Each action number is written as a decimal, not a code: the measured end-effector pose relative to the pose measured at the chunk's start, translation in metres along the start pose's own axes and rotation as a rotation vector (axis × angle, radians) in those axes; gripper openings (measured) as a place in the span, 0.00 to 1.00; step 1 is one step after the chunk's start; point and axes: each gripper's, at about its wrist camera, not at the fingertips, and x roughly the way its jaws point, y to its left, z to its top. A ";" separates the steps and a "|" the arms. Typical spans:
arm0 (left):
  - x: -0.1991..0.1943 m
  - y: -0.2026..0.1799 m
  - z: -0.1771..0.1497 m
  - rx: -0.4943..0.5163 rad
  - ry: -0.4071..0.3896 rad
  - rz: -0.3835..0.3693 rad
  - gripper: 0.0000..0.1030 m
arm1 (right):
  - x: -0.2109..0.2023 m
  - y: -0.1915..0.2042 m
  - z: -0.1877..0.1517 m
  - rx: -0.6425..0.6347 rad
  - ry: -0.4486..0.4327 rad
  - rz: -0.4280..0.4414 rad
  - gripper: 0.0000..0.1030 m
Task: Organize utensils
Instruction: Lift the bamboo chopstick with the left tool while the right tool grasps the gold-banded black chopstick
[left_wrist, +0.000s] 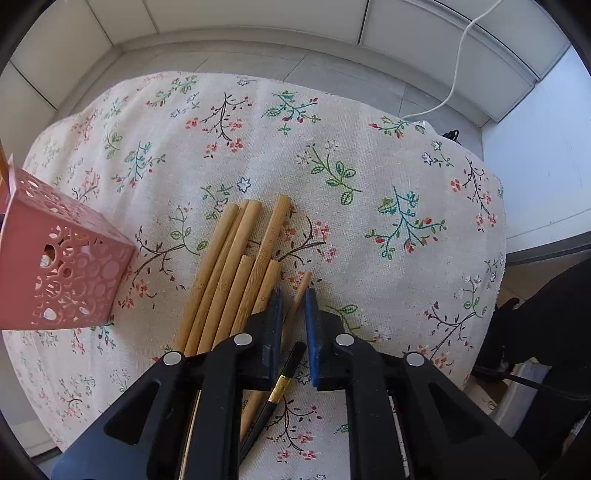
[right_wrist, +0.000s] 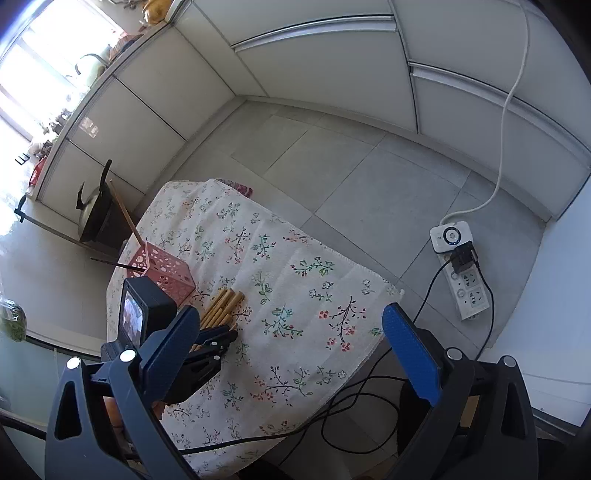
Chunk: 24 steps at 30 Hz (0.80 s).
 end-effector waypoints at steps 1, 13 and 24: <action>-0.001 -0.001 -0.001 0.006 -0.010 0.010 0.09 | 0.001 0.001 0.000 -0.008 -0.001 -0.006 0.94; -0.083 0.010 -0.052 -0.079 -0.199 0.118 0.04 | 0.046 0.024 -0.020 0.039 0.159 0.036 0.94; -0.173 0.024 -0.141 -0.255 -0.392 0.154 0.04 | 0.171 0.111 -0.075 -0.057 0.454 -0.089 0.48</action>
